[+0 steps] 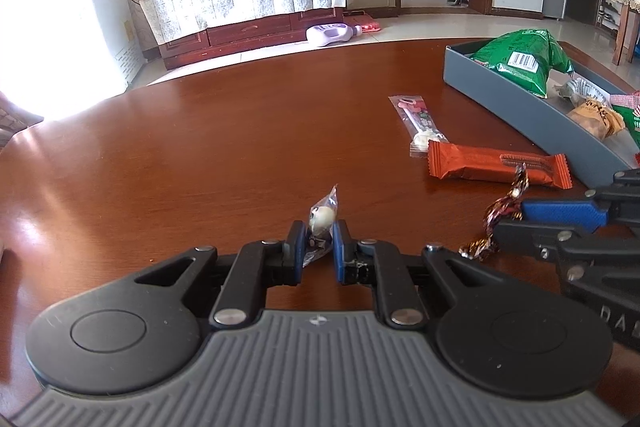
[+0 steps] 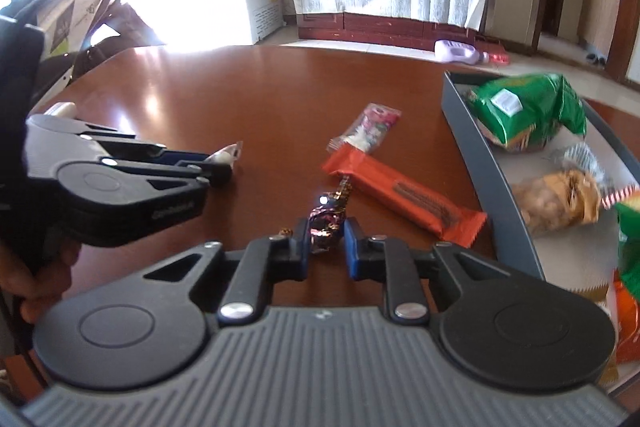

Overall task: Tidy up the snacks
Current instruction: 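Grasp the brown foil-wrapped chocolate with the right gripper, then carry the white candy and the chocolate over the gray box with both grippers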

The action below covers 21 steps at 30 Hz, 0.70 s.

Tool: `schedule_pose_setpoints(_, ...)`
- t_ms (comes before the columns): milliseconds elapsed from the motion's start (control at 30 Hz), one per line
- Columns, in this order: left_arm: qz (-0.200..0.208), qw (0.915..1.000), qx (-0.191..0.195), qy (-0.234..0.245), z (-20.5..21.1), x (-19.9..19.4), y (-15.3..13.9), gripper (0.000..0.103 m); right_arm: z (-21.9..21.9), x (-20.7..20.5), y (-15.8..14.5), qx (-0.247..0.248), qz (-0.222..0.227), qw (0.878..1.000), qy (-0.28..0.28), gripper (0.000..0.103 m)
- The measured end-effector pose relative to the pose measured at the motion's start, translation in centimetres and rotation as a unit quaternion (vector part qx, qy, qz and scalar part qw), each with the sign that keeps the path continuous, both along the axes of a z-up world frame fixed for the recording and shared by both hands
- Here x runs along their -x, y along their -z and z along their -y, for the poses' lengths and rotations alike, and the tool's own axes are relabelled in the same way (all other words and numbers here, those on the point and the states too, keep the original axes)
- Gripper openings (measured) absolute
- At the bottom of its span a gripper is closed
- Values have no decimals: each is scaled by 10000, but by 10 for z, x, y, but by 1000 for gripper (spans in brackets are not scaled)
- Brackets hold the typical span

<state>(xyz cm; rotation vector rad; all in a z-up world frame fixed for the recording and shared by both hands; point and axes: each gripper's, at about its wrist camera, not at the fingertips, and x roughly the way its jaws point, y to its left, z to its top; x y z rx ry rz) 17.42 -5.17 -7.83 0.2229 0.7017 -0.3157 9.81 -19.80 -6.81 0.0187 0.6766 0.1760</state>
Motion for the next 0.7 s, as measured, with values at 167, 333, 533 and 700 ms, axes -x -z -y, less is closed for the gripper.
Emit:
schedule_pose_setpoints(167,18,10000,-12,43,-1,1,0,17,0,-7,3,-288,-232,9987,349,58)
schedule_pose_setpoints(333,29,10000,-17,68,-1,1,1,18,-21,-11,10,338,-148,9982,464,58)
schedule_pose_setpoints(533,35,9999,-14,114,-2,2,0,18,-9,-8,10,168,-35,9995,281,39)
schedule_pose_setpoints(700,87,9998,-71,187,-1,4,1,17,-8,2,0,226,82,9997,4,28)
